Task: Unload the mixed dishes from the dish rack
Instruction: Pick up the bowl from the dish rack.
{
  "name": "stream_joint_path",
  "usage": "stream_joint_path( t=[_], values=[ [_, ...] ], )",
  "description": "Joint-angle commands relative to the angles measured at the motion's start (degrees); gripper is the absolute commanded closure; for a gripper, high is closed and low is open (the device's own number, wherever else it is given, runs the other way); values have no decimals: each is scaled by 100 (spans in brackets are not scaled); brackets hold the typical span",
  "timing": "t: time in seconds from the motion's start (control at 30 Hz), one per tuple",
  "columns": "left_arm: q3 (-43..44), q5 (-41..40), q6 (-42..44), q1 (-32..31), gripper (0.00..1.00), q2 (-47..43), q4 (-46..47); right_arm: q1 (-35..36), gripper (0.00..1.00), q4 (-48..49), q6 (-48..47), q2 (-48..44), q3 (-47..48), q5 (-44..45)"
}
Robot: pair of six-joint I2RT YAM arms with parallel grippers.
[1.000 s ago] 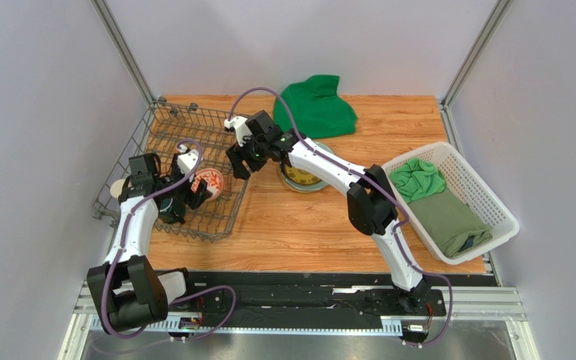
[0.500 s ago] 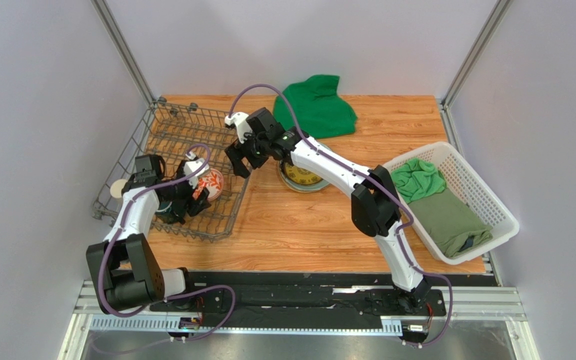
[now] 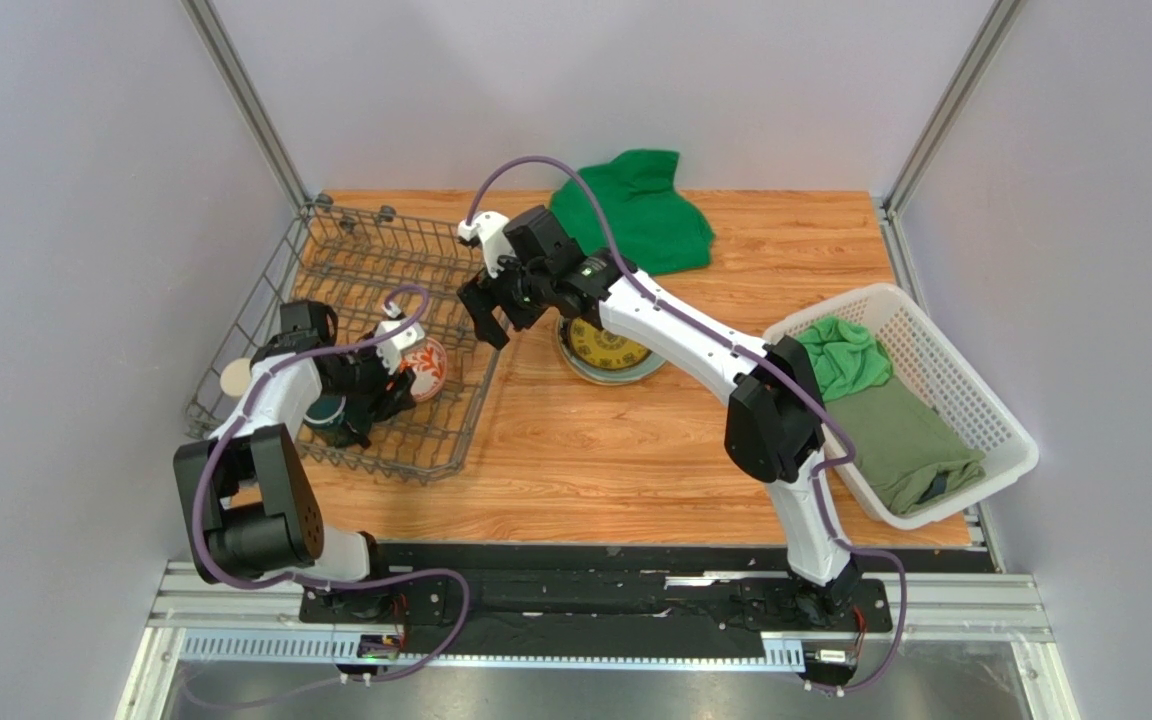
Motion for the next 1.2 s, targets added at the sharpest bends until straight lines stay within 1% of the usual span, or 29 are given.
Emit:
stream_joint_path(
  t=[0.0, 0.23, 0.27, 0.33, 0.57, 0.63, 0.67, 0.73, 0.77, 0.83, 0.87, 0.9, 1.17],
  values=[
    [200, 117, 277, -82, 40, 151, 50, 33, 15, -68, -150, -338, -166, 143],
    [200, 56, 321, -143, 49, 362, 86, -2, 15, -68, -212, -391, -272, 143],
    [200, 39, 321, -152, 52, 371, 94, -3, 15, -68, -203, -409, -289, 134],
    [183, 12, 321, -161, 53, 380, 129, -29, 15, -68, -203, -409, -316, 116],
    [130, -23, 259, -170, 74, 283, 270, -55, 15, -68, -186, -391, -430, 55],
    [130, -32, 251, -170, 77, 257, 270, -64, 15, -68, -168, -383, -447, 20],
    [139, -41, 251, -170, 81, 248, 262, -81, 15, -68, -177, -383, -456, 11],
    [121, -50, 233, -170, 83, 239, 261, -90, 15, -68, -168, -391, -474, -7],
    [121, -41, 242, -178, 87, 213, 253, -90, 15, -59, -150, -391, -483, -24],
    [130, -32, 215, -178, 92, 161, 244, -108, 15, -68, -150, -391, -491, -33],
    [130, -41, 198, -178, 98, 134, 244, -99, 15, -76, -142, -400, -500, -42],
    [139, -41, 163, -187, 100, 64, 235, -117, 15, -68, -150, -400, -509, -42],
    [454, 100, 145, -196, 100, -393, -89, -143, 15, -76, -98, -426, -535, -68]
  ],
)
